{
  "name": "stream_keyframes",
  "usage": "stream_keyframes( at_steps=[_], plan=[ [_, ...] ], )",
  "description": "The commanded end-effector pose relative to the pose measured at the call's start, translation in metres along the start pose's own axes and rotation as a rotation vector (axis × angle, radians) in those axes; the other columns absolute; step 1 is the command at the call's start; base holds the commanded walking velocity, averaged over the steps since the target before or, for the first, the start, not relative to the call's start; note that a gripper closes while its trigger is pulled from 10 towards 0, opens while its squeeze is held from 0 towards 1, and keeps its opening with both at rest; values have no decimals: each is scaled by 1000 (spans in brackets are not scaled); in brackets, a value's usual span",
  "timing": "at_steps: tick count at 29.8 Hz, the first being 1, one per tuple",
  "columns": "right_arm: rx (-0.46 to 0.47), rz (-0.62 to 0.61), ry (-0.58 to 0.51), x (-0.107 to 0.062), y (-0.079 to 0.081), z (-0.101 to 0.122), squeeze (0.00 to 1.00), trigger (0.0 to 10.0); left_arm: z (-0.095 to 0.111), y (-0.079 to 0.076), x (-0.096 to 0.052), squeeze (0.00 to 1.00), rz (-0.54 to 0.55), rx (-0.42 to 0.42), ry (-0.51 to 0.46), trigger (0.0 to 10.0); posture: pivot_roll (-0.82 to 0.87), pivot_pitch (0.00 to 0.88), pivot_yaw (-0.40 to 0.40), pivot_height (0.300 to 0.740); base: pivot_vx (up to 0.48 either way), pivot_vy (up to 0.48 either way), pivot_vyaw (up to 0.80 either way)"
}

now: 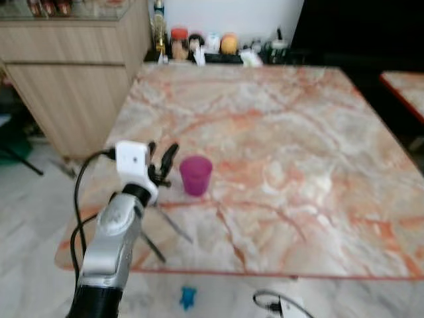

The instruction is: Setting the table

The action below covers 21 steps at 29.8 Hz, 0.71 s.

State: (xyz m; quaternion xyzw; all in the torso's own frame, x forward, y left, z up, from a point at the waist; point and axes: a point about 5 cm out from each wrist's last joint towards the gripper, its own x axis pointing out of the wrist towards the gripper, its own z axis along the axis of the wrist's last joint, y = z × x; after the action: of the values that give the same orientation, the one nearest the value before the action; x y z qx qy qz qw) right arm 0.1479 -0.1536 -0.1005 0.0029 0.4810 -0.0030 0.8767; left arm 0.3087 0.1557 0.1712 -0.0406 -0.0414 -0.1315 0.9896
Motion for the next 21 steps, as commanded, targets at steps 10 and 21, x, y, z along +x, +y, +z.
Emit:
stream_keyframes(
  at_steps=[10,21],
  plan=[
    [-2,-3,9,0,4,0,0,10000,26,15,7,1000,23,-96,174,10000,187,37,-53,740,0,0,0],
    [21,-22,8,0,1,-1,0,10000,7,5,17,0,70,-202,323,10000,177,25,-42,740,0,0,0]
  ],
)
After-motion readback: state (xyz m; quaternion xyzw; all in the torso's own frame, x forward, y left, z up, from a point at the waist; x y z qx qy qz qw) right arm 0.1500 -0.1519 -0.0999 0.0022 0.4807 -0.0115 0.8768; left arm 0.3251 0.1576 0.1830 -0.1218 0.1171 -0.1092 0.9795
